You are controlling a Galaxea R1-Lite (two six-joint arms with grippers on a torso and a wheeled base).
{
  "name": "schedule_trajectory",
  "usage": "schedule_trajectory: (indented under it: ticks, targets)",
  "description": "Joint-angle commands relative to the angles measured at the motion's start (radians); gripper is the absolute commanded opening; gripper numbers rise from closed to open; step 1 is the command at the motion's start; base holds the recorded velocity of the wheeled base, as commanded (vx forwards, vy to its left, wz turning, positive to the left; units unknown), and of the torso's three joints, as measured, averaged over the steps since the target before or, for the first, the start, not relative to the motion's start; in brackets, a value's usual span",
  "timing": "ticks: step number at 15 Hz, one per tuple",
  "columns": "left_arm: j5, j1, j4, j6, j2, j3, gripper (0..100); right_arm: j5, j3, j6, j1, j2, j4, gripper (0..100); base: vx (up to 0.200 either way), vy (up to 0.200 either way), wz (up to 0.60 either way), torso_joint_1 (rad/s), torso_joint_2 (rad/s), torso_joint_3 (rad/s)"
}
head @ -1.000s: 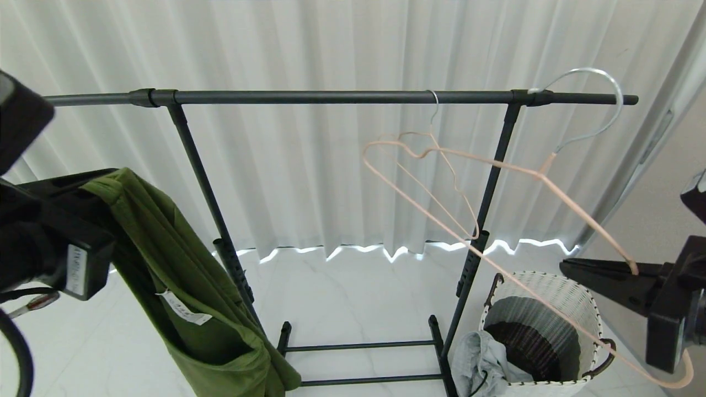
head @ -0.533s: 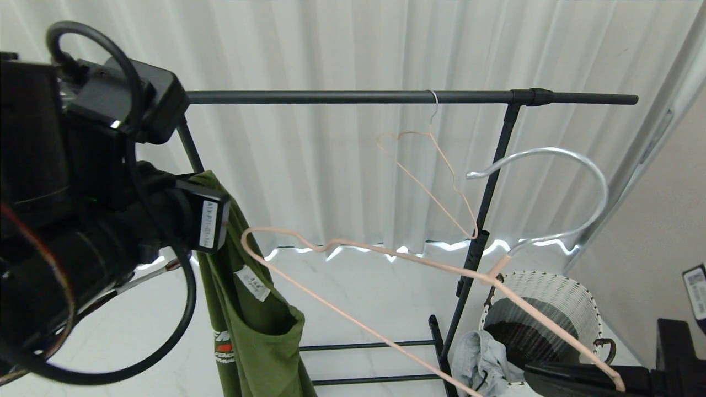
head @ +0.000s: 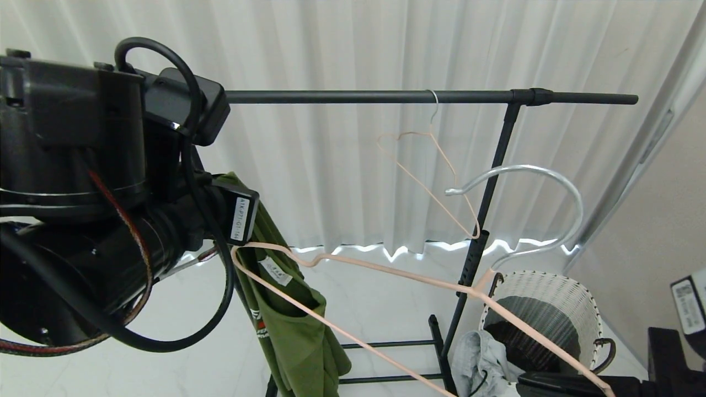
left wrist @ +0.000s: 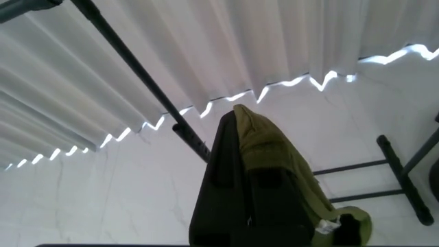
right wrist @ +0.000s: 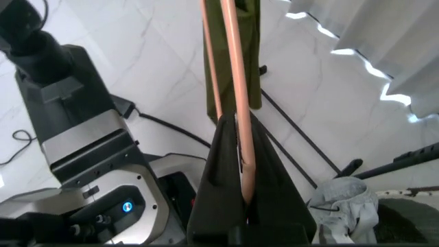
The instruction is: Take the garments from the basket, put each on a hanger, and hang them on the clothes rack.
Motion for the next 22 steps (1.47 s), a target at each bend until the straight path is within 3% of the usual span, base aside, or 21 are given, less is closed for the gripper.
schedule_trajectory:
  ticks: [1,5,12,17,22]
  targets:
    - [0.001,-0.02,0.001,0.0,-0.001,-0.002,0,-0.002,0.002,0.016,-0.017,0.044,-0.013,0,0.0,0.0,0.0,0.0,0.0,0.0]
    - [0.002,-0.051,0.0,0.0,0.002,0.0,0,-0.02,-0.001,0.048,-0.069,0.147,-0.144,0,0.0,0.0,0.0,0.0,0.0,0.0]
    - [0.015,-0.056,0.0,-0.004,0.001,0.0,0,-0.029,-0.069,0.117,-0.103,0.242,-0.207,0,0.0,0.0,0.0,0.0,0.0,0.0]
    - [0.042,-0.102,0.0,-0.023,-0.007,-0.002,0,-0.029,-0.133,0.138,-0.112,0.405,-0.309,0,0.0,0.0,0.0,0.0,0.0,0.0]
    - [0.067,-0.154,0.0,-0.064,-0.007,-0.008,0,-0.035,-0.215,0.184,-0.109,0.511,-0.316,0,0.0,0.0,0.0,0.0,0.0,0.0]
